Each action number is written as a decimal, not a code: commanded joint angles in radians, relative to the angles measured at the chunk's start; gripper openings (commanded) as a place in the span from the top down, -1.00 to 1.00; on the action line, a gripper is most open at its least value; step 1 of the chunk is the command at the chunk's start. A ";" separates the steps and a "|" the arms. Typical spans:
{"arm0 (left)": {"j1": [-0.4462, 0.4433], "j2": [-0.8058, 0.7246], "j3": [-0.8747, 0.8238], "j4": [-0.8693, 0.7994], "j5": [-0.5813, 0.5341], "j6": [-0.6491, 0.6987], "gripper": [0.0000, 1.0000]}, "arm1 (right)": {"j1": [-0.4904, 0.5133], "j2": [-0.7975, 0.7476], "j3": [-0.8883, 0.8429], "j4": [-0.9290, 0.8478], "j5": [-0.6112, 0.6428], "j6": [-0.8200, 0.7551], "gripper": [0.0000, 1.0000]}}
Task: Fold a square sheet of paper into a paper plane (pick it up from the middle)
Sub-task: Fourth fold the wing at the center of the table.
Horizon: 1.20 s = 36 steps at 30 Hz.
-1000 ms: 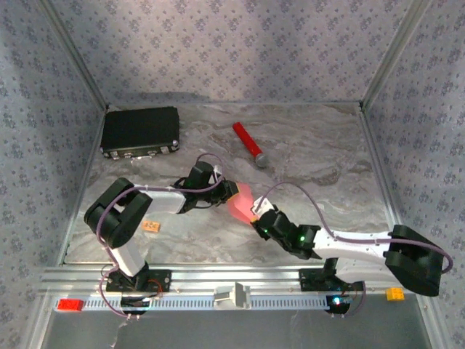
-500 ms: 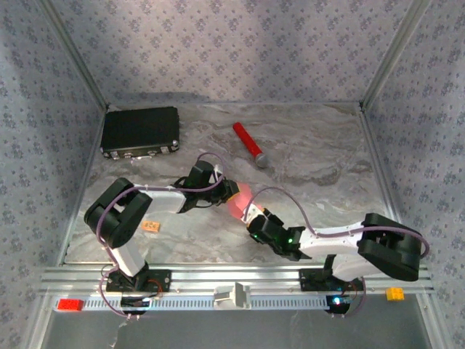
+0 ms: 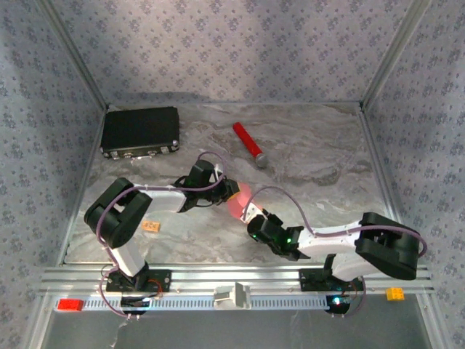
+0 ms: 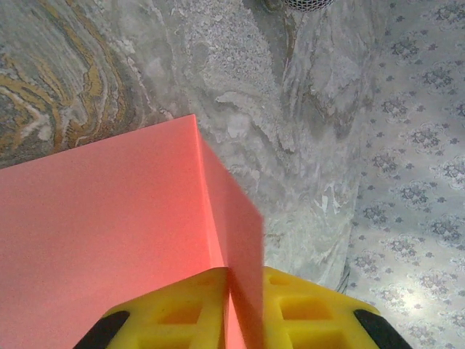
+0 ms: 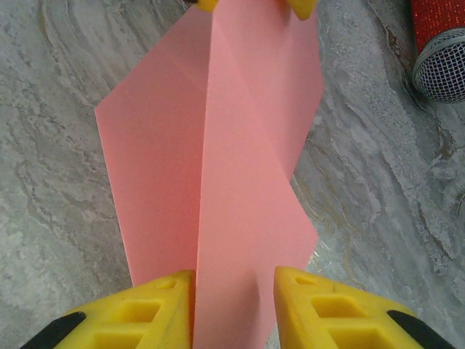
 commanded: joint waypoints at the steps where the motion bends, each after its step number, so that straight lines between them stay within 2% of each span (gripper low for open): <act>1: -0.008 0.010 0.019 0.006 0.025 0.008 0.68 | 0.006 0.011 0.027 0.009 0.023 0.025 0.35; 8: -0.009 0.012 0.015 0.008 0.023 0.006 0.69 | 0.005 -0.003 0.019 0.024 0.026 0.044 0.41; 15: -0.008 0.013 0.015 0.009 0.023 0.004 0.69 | 0.000 -0.003 0.020 0.023 0.007 0.058 0.60; 24: -0.008 0.009 0.012 0.005 0.016 0.005 0.66 | -0.003 0.007 0.023 0.018 -0.001 0.078 0.74; 28: -0.003 -0.003 0.008 -0.010 0.004 0.010 0.48 | -0.014 0.012 0.023 0.015 -0.027 0.097 0.79; 30: -0.001 -0.020 0.002 -0.027 -0.012 0.014 0.26 | -0.024 0.011 0.025 0.015 -0.058 0.114 0.80; 32: 0.007 -0.049 -0.005 -0.060 -0.030 0.019 -0.05 | -0.040 0.013 0.025 0.019 -0.118 0.133 0.80; 36: 0.024 -0.138 -0.020 -0.169 -0.095 0.045 -0.30 | -0.093 0.022 0.028 0.037 -0.244 0.181 0.80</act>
